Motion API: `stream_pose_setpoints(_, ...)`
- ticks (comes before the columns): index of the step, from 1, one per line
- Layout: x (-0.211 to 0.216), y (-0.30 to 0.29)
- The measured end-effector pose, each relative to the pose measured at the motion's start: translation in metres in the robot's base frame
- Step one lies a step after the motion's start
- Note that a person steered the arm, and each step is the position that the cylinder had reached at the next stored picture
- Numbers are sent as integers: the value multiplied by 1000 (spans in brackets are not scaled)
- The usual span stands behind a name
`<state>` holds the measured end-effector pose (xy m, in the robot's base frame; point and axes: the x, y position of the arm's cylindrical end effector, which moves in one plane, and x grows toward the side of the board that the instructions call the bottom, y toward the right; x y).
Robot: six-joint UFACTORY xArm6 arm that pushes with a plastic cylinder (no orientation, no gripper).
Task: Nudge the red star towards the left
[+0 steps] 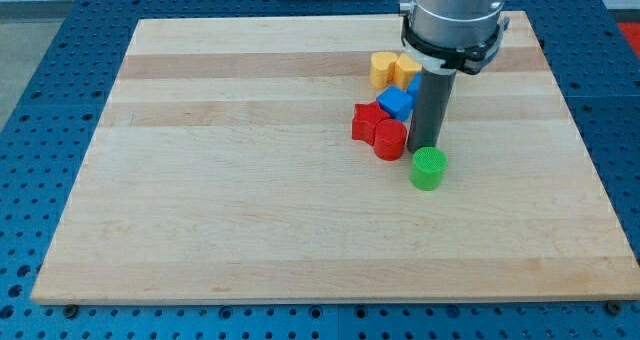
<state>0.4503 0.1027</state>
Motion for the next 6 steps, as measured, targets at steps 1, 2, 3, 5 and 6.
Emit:
stream_pose_setpoints(1, 0, -3)
stream_pose_setpoints(2, 0, -13)
stream_pose_setpoints(3, 0, -28)
stream_pose_setpoints(5, 1, -33)
stream_pose_setpoints(6, 27, -39)
